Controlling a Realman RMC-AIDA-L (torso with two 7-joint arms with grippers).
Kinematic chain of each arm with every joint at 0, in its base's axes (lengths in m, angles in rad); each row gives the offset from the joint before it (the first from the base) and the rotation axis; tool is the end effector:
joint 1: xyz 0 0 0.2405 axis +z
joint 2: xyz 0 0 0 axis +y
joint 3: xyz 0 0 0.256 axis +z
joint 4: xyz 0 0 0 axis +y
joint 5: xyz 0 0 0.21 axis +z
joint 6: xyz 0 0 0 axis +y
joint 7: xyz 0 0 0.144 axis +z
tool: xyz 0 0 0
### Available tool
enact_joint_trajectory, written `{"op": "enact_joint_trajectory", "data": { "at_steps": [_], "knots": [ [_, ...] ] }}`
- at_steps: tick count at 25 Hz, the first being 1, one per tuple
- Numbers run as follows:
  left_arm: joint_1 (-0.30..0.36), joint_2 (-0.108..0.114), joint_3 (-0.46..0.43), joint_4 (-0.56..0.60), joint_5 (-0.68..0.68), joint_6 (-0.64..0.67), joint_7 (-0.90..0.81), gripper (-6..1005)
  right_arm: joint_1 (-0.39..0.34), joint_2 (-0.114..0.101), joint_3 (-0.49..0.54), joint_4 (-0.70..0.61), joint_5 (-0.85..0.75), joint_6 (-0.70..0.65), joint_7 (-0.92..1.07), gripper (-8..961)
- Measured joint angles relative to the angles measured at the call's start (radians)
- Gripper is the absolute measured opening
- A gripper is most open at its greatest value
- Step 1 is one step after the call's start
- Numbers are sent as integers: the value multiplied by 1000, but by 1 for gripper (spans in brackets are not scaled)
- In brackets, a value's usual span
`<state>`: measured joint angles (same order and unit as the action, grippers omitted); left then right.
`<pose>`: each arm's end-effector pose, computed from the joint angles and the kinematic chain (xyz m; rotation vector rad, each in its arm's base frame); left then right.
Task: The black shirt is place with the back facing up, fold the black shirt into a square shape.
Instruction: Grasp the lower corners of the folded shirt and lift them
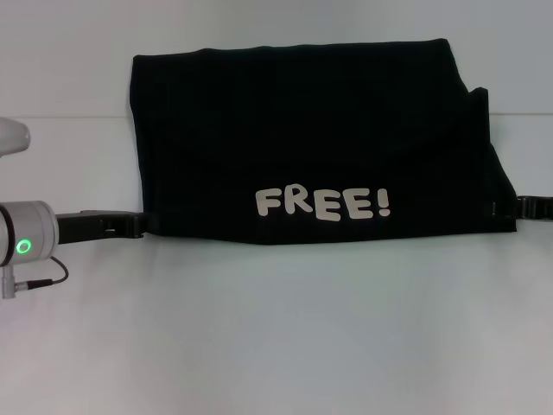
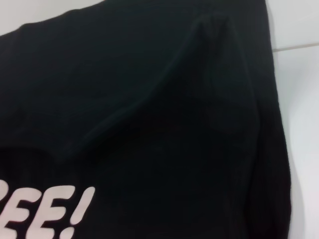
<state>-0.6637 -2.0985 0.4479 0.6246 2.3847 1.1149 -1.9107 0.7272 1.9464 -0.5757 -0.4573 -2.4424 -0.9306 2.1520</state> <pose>-0.3056 0.3866 0.0041 -2.2088 -1.3087 -0.3814 0.3303 0.4148 0.0373 -2.0197 1.4368 0.2015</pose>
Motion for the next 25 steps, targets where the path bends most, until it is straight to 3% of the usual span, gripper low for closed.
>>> {"op": "enact_joint_trajectory", "data": {
  "at_steps": [10,21,25],
  "knots": [
    [-4,5,0,1,1,-9,1,3,19,23,-5,6,0,15,0,639],
    [-6,8,0,1,1,-15,1,2,13,26,-32,-4,6,-37,3,412],
    [-6,9,0,1,1,-15,1,2,10,22,-31,-6,6,-46,3,171]
  ]
}}
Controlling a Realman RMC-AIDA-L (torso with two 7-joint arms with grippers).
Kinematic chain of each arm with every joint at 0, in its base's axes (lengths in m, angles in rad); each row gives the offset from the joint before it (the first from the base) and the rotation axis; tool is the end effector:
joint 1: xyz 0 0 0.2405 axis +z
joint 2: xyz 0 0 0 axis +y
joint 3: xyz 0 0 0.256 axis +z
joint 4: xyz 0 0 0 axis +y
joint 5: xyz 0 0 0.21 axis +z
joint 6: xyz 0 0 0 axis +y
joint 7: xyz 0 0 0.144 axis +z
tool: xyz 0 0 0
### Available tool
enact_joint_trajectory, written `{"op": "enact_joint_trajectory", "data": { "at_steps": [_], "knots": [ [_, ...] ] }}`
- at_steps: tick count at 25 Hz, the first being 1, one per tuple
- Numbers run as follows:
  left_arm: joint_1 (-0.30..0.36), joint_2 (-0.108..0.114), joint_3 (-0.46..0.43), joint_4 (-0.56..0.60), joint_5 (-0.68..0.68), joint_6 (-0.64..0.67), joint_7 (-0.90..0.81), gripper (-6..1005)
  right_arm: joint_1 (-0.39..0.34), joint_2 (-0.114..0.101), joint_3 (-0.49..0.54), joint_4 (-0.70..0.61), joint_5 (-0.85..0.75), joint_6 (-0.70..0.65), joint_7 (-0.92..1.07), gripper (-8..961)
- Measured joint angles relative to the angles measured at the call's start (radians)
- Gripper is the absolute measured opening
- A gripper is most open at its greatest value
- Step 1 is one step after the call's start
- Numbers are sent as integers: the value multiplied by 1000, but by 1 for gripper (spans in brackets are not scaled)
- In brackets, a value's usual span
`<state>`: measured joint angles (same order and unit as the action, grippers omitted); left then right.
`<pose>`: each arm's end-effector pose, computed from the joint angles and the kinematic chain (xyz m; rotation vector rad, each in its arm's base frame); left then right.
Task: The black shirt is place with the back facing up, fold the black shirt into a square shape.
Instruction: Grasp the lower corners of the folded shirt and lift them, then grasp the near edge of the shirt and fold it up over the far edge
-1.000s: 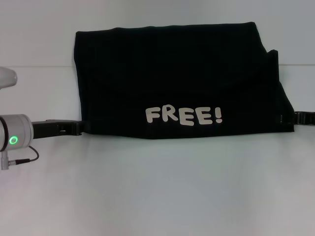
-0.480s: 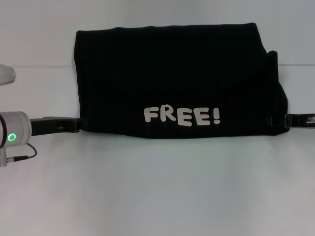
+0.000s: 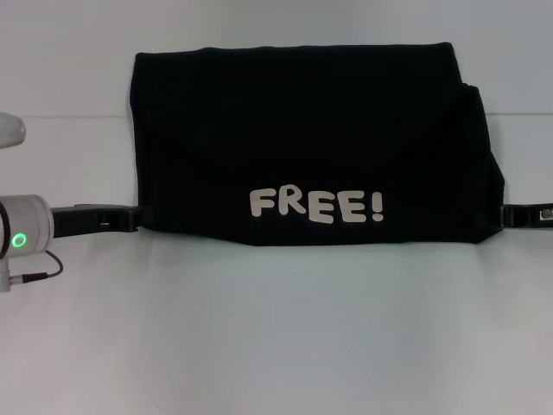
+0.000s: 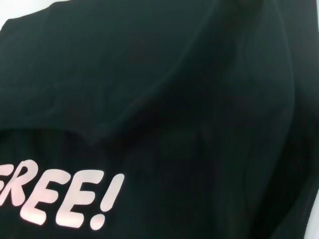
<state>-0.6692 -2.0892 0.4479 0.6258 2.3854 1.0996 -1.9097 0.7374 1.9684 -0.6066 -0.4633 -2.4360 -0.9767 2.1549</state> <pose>-0.3066 0.3910 0.0099 -2.1936 -1.2901 -0.3719 0.3173 0.4115 0.0211 -2.0996 1.4474 0.1971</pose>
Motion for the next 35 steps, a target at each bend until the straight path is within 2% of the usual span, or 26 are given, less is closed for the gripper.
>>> {"op": "enact_joint_trajectory", "data": {
  "at_steps": [4,8,12,18,26,35],
  "knots": [
    [0,0,0,0,0,-2,0,2,-5,-5,0,-1,0,-1,-5,39],
    [2,0,-1,0,0,1,-5,2,-24,-17,8,-10,2,-32,-14,39],
    [40,-2,-10,67,-4,131,-30,2,-75,-23,30,-55,25,-133,-38,39],
    [126,0,-37,173,-7,376,-43,2,-209,-27,102,-144,110,-361,-120,38],
    [205,0,-95,219,33,623,14,3,-365,-37,246,-183,122,-641,-314,38],
    [270,-7,-143,249,93,851,90,3,-493,-45,258,-184,95,-775,-409,37]
  ]
}}
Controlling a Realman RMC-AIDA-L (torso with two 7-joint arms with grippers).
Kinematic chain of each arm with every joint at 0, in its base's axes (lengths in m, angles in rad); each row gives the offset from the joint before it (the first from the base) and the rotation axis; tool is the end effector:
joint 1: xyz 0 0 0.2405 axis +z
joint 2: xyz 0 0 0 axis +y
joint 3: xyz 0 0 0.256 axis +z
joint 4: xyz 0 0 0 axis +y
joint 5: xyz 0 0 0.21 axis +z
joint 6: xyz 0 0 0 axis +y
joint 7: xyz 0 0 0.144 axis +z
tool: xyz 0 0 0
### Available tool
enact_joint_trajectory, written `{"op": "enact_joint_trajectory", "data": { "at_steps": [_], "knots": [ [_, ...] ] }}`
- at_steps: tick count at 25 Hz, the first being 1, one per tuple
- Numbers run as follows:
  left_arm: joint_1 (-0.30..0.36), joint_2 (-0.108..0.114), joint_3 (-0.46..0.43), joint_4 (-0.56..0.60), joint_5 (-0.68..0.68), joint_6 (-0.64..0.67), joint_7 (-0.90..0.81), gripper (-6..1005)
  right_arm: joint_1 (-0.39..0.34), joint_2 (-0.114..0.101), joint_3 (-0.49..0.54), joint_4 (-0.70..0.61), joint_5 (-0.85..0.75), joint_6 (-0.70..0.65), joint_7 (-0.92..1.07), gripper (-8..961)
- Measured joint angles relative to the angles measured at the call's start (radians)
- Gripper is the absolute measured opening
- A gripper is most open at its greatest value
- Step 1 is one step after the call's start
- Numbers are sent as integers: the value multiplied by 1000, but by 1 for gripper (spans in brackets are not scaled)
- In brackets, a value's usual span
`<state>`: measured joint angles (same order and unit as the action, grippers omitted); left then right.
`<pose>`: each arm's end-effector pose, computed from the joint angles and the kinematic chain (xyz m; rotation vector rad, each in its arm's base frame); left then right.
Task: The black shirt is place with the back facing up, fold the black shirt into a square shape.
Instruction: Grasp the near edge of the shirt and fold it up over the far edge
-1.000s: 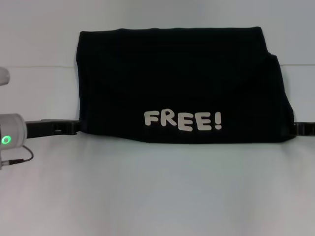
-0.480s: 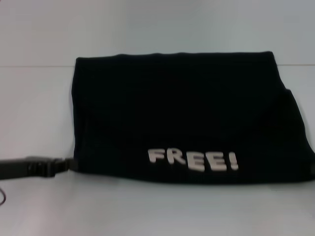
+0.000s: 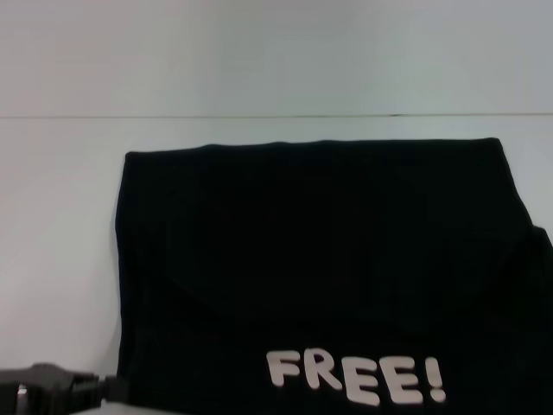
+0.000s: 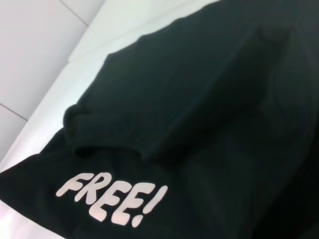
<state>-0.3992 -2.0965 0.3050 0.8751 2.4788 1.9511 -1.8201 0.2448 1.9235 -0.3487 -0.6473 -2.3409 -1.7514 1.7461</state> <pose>-0.3236 0.2388 0.0431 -2.6275 -1.5088 -0.5557 0.3937 0.2082 0.0767 -2.3417 1.5743 0.5285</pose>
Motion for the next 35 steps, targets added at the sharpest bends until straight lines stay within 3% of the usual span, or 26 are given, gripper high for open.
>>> {"op": "enact_joint_trajectory", "data": {
  "at_steps": [5,9,16,20,25,28,29,35],
  "knots": [
    [30,-10,-18,13,49,63,13,3,-41,-7,5,0,-15,-52,-12,37],
    [19,-8,-30,3,54,45,24,2,-21,-12,28,0,-20,-57,-26,39],
    [-125,46,-43,-52,51,-89,-6,2,113,-26,75,1,-18,11,-25,38],
    [-243,92,-33,-156,57,-268,-39,2,204,-38,90,9,-16,77,-4,38],
    [-339,113,10,-226,59,-531,-97,3,314,-37,84,25,-16,226,45,37],
    [-365,112,40,-249,59,-622,-109,3,371,-38,59,81,-22,354,77,37],
    [-387,98,86,-274,59,-743,-117,3,391,-38,45,107,-23,403,89,37],
    [-415,68,204,-320,56,-958,-129,3,481,-25,-85,201,-23,689,155,38]
  ]
}}
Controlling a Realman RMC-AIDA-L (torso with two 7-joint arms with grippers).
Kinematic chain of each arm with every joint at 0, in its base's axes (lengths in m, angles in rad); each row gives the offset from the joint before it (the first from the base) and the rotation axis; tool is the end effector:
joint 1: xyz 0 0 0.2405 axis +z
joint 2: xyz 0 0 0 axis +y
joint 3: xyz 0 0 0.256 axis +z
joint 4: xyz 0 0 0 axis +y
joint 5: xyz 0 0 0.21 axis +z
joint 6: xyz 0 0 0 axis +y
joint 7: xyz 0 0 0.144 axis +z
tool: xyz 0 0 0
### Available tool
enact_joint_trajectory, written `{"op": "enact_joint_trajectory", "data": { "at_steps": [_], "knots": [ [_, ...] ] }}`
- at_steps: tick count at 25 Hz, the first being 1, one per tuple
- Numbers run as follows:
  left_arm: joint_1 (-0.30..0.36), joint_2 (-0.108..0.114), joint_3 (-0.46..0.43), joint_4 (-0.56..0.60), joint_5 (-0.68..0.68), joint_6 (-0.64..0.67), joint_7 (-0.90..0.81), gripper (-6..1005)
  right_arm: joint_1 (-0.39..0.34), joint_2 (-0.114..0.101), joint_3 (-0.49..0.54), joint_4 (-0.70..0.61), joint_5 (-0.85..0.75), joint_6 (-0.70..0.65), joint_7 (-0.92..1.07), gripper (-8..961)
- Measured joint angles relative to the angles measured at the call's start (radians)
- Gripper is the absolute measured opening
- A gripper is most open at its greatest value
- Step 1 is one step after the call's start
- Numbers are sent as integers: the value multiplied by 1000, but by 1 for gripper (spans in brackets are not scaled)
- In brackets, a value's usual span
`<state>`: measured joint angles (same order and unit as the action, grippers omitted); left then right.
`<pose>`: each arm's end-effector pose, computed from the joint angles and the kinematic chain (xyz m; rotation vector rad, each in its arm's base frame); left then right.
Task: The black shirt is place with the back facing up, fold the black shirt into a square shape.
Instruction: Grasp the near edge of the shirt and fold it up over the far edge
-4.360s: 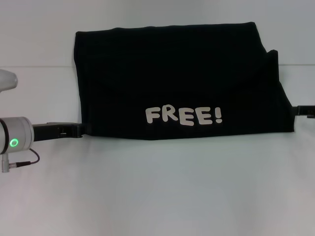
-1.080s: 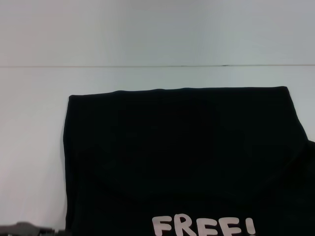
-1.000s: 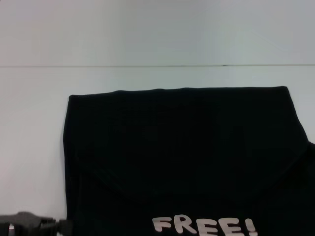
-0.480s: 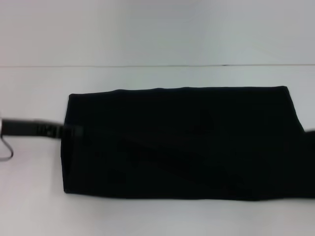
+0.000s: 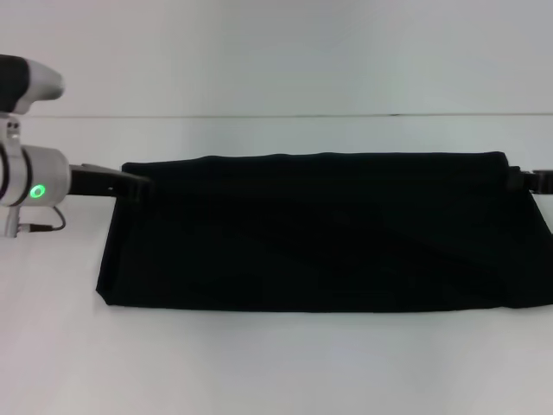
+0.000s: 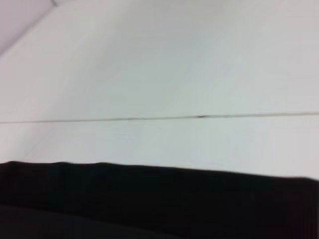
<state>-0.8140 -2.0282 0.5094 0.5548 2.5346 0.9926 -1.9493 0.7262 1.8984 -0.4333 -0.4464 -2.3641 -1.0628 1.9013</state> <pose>-0.2811 0.4333 0.0191 -2.2549 -1.1151 -0.1484 0.3229 0.4164 0.0637 -2.1361 1.2724 0.3405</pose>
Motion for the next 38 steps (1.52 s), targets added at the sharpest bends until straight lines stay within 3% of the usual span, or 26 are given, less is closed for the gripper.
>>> {"op": "enact_joint_trajectory", "data": {
  "at_steps": [6,14,24,38],
  "knots": [
    [-27,-9,36,-5,-4,-81,-3,3,67,16,-22,16,1,97,10,39],
    [-49,-4,38,16,-5,-127,-9,4,128,8,-31,10,3,162,45,37],
    [-73,-1,39,30,-5,-166,-12,14,156,6,-32,11,7,202,50,39],
    [-76,-16,49,10,-5,-222,-1,28,167,36,-36,36,8,276,38,39]
  ]
}}
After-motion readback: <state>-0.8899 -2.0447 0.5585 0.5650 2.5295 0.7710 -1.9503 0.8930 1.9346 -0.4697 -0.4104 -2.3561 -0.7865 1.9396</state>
